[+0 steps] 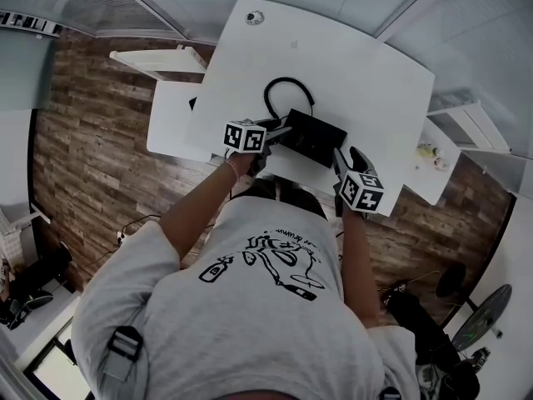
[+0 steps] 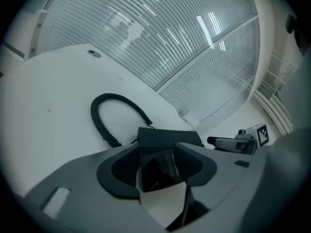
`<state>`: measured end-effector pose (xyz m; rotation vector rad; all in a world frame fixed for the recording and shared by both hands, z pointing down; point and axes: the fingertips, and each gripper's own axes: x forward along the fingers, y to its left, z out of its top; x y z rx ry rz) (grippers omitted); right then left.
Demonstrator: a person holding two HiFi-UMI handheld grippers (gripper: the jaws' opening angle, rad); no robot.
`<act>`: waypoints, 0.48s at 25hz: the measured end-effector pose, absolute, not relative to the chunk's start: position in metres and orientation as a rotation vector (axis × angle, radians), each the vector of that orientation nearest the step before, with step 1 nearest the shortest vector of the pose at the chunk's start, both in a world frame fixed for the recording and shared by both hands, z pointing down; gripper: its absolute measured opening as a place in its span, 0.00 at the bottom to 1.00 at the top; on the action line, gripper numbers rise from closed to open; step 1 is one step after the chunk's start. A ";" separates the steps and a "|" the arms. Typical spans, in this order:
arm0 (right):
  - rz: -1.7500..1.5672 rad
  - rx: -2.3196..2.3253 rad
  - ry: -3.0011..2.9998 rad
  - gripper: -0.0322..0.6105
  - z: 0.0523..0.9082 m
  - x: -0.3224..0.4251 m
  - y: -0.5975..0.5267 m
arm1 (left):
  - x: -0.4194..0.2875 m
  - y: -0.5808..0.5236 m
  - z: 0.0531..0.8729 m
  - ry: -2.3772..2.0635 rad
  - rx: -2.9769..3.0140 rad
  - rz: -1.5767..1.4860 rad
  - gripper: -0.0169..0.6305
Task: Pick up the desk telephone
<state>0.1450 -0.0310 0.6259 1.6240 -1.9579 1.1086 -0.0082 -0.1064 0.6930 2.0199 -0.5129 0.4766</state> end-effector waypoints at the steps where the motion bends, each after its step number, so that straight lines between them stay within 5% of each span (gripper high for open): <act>1: 1.126 1.620 -1.951 0.33 0.631 0.145 -0.031 | -0.009 -0.105 0.701 -0.508 2.023 0.508 0.34; 12: 1.300 1.549 -1.922 0.38 0.666 0.133 -0.030 | 0.003 -0.092 0.722 -0.400 1.939 0.516 0.43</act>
